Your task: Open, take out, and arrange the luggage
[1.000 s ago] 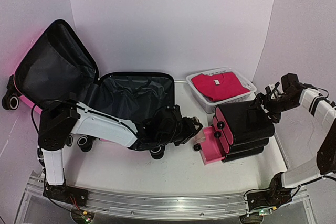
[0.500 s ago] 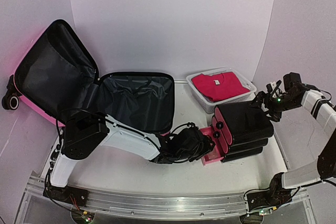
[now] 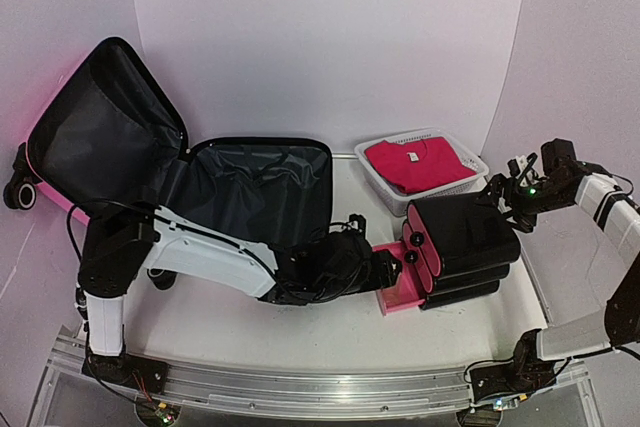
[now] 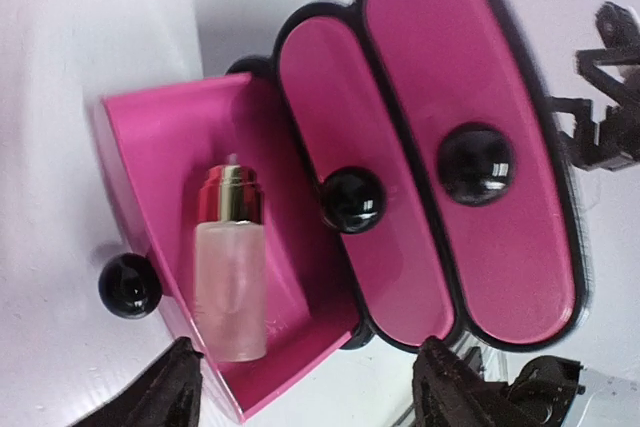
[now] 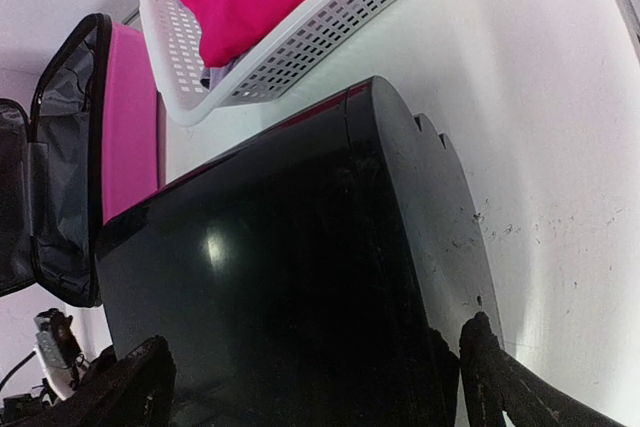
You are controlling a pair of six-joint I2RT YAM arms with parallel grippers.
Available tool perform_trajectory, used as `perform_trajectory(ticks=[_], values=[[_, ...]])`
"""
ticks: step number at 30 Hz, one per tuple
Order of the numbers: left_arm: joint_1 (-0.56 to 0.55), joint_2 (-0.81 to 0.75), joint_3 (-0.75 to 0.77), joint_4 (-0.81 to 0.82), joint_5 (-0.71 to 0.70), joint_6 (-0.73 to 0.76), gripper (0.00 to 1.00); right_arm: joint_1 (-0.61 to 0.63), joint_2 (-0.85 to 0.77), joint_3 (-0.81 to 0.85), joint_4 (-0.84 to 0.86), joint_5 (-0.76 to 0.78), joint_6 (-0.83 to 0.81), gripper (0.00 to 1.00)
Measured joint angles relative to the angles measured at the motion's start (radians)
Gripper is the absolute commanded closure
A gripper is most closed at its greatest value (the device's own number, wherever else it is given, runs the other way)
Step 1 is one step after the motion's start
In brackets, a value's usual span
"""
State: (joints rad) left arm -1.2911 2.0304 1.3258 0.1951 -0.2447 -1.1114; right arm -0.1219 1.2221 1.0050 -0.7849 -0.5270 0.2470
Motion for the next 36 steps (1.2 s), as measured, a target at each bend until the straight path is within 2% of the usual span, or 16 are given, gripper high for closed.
perform_trajectory(ticks=[1, 3, 4, 6, 9, 12, 18, 21, 26, 36], values=[[0.000, -0.020, -0.006, -0.005, -0.001, 0.057, 0.47, 0.000, 0.000, 0.000, 0.000, 0.000, 0.000, 0.02], [0.001, -0.063, -0.022, -0.008, 0.001, 0.164, 0.68, 0.000, 0.000, 0.000, 0.000, 0.000, 0.000, 0.02], [0.002, -0.083, -0.034, -0.009, 0.001, 0.198, 0.76, 0.000, 0.000, 0.000, 0.000, 0.000, 0.000, 0.02], [0.007, -0.126, -0.067, -0.012, 0.005, 0.297, 0.88, 0.000, 0.000, 0.000, 0.000, 0.000, 0.000, 0.02], [0.011, -0.148, -0.091, -0.022, 0.009, 0.442, 0.99, 0.000, 0.000, 0.000, 0.000, 0.000, 0.000, 0.02], [0.012, -0.136, -0.091, -0.039, 0.012, 0.586, 1.00, 0.000, 0.000, 0.000, 0.000, 0.000, -0.001, 0.02], [0.016, -0.043, -0.081, -0.038, 0.015, 0.715, 1.00, 0.000, 0.008, 0.000, 0.000, 0.000, -0.005, 0.02], [0.016, 0.035, -0.045, -0.066, -0.025, 0.711, 1.00, 0.000, 0.012, 0.000, 0.000, 0.000, -0.005, 0.02], [0.024, 0.066, -0.021, -0.115, -0.058, 0.677, 1.00, 0.000, 0.017, 0.000, 0.000, 0.001, -0.006, 0.02], [0.050, 0.121, 0.075, -0.117, 0.024, 0.635, 1.00, 0.000, 0.071, 0.002, 0.000, -0.003, -0.007, 0.02]])
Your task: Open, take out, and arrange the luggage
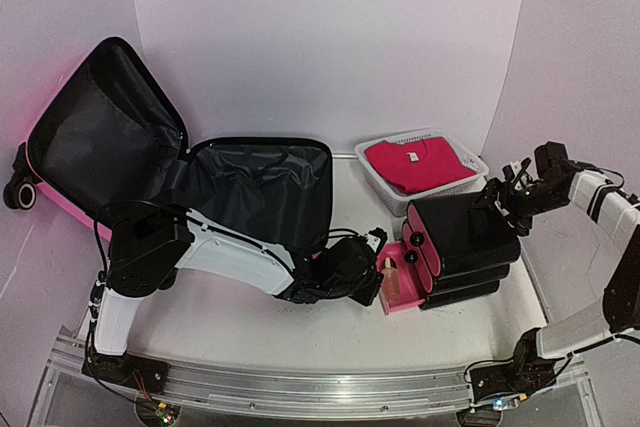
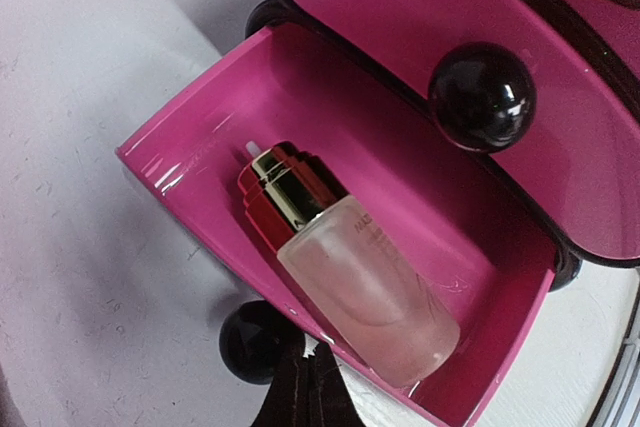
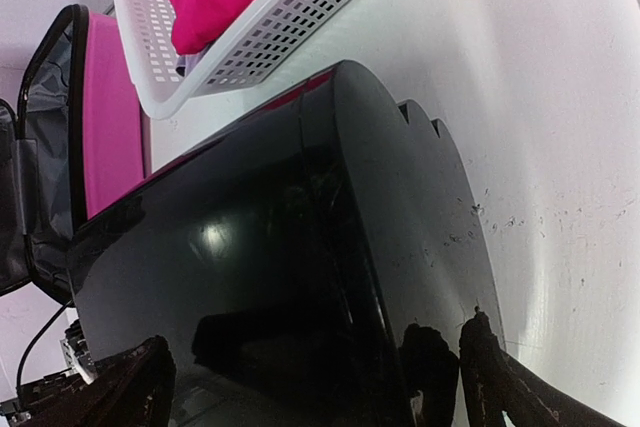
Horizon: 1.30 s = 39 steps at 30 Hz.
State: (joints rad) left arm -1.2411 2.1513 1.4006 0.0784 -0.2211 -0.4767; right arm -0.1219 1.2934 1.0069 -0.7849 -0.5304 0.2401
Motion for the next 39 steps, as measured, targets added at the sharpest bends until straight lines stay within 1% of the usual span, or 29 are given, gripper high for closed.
perform_trajectory(ticks=[6, 15, 21, 26, 36, 39], values=[[0.012, 0.029, 0.008, 0.001, 0.039, -0.048, 1.00, 0.000, 0.016, 0.001, 0.006, -0.005, 0.003, 0.02], [0.030, 0.095, 0.034, 0.048, 0.134, -0.044, 1.00, 0.000, 0.025, 0.001, 0.012, -0.008, 0.007, 0.02], [0.051, 0.167, 0.142, 0.097, 0.200, -0.044, 1.00, 0.000, 0.026, 0.001, 0.017, -0.016, 0.019, 0.02], [0.061, 0.195, 0.222, 0.150, 0.216, -0.046, 1.00, 0.000, 0.026, 0.001, 0.019, -0.024, 0.024, 0.02], [0.080, 0.215, 0.236, 0.218, 0.319, -0.102, 1.00, 0.000, 0.026, 0.001, 0.023, -0.023, 0.034, 0.02], [0.082, 0.216, 0.230, 0.229, 0.328, -0.097, 0.94, 0.000, 0.026, 0.001, 0.023, -0.022, 0.035, 0.02]])
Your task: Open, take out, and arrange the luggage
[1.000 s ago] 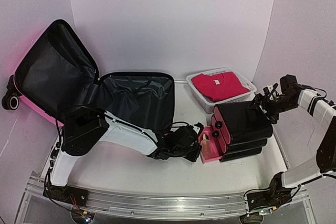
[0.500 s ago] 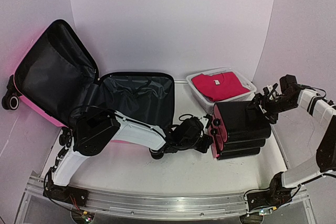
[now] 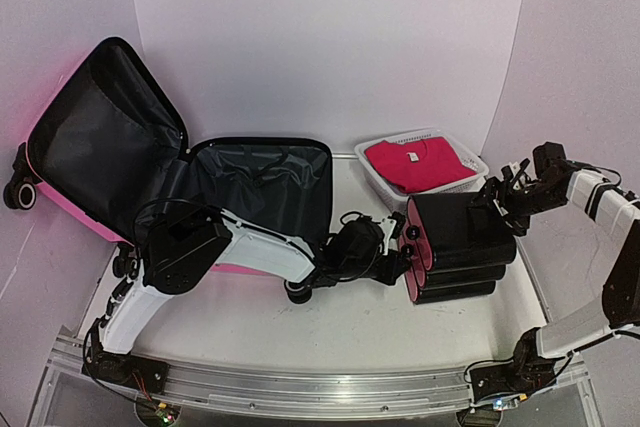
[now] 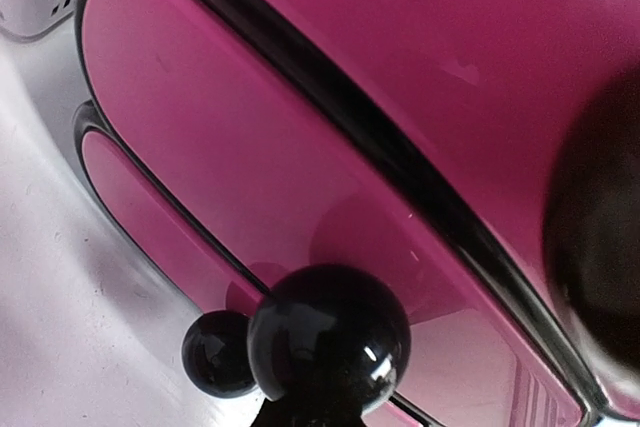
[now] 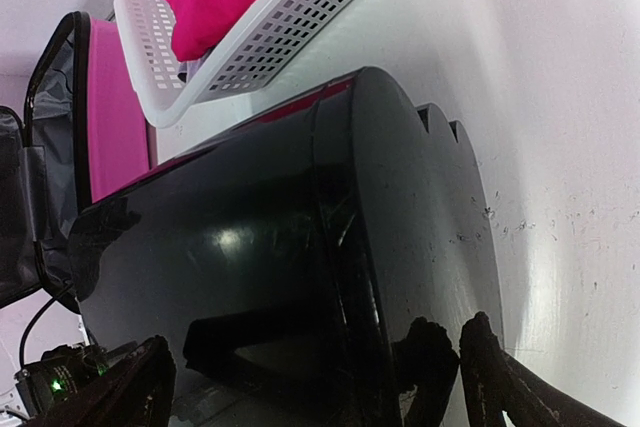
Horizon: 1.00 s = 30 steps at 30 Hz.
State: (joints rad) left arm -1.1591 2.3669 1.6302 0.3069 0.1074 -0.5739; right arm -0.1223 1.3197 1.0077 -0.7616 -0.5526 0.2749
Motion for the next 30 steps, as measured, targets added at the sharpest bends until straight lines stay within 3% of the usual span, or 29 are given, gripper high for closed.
perform_trajectory(ticks=[7, 13, 18, 23, 30], values=[[-0.003, -0.065, -0.151, 0.043, -0.001, 0.092, 0.68, 0.000, 0.000, 0.000, 0.001, 0.002, 0.000, 0.02], [-0.007, -0.264, -0.377, 0.042, -0.006, 0.240, 0.53, 0.002, -0.015, 0.000, -0.013, 0.047, -0.001, 0.02], [-0.007, -0.552, -0.528, 0.010, -0.038, 0.395, 0.27, 0.006, -0.087, 0.049, -0.098, 0.183, -0.013, 0.02], [0.041, -0.878, -0.523, -0.117, -0.101, 0.526, 0.16, 0.006, -0.209, 0.155, -0.161, 0.298, -0.042, 0.02], [0.241, -1.251, -0.433, -0.313, -0.277, 0.658, 0.01, 0.005, -0.520, 0.237, -0.107, 0.231, -0.096, 0.02]])
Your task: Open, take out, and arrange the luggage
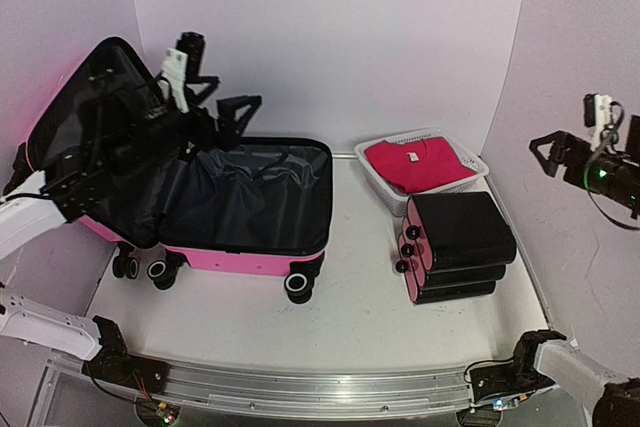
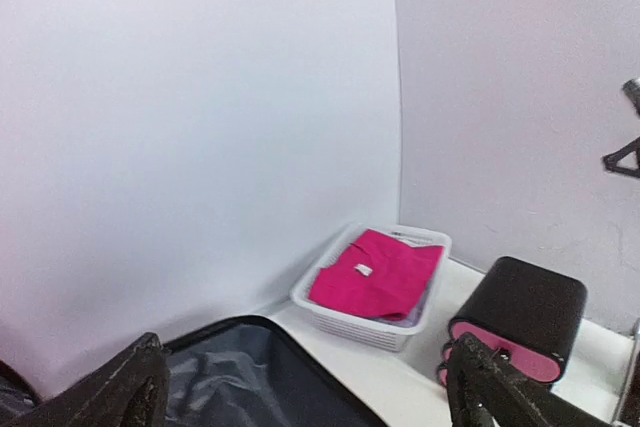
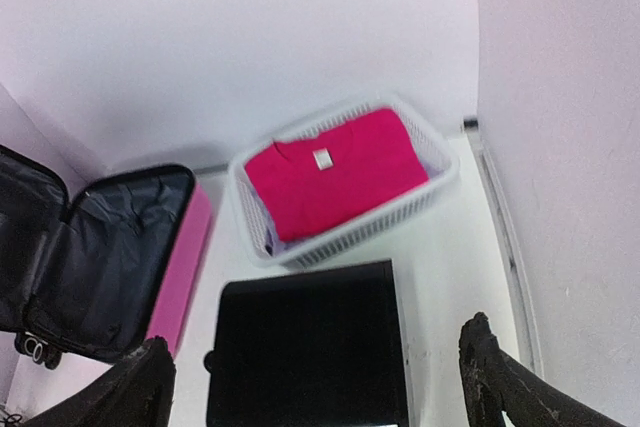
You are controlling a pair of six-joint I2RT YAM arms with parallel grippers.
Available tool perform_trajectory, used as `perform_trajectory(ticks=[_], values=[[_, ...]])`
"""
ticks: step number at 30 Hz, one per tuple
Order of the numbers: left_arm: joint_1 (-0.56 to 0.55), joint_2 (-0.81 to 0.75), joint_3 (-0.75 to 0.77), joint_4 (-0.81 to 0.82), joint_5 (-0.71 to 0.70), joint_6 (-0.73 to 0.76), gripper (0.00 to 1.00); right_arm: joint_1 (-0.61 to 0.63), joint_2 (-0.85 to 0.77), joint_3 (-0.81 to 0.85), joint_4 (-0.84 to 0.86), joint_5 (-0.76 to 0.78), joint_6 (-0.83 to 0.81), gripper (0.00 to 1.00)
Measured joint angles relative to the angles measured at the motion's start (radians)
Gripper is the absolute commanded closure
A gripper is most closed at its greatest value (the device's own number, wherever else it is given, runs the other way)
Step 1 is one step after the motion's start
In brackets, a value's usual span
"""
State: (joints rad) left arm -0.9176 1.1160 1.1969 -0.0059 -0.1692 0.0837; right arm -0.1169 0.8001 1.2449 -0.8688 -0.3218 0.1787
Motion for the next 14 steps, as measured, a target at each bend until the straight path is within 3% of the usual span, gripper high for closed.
perform_trajectory(ticks=[7, 14], values=[[0.003, -0.156, 0.156, -0.145, -0.132, 0.108, 0.00, 0.000, -0.119, 0.198, 0.050, -0.019, 0.002, 0.02], [0.005, -0.248, 0.182, -0.216, -0.199, 0.156, 0.01, 0.000, -0.120, 0.223, 0.039, -0.024, 0.012, 0.02]])
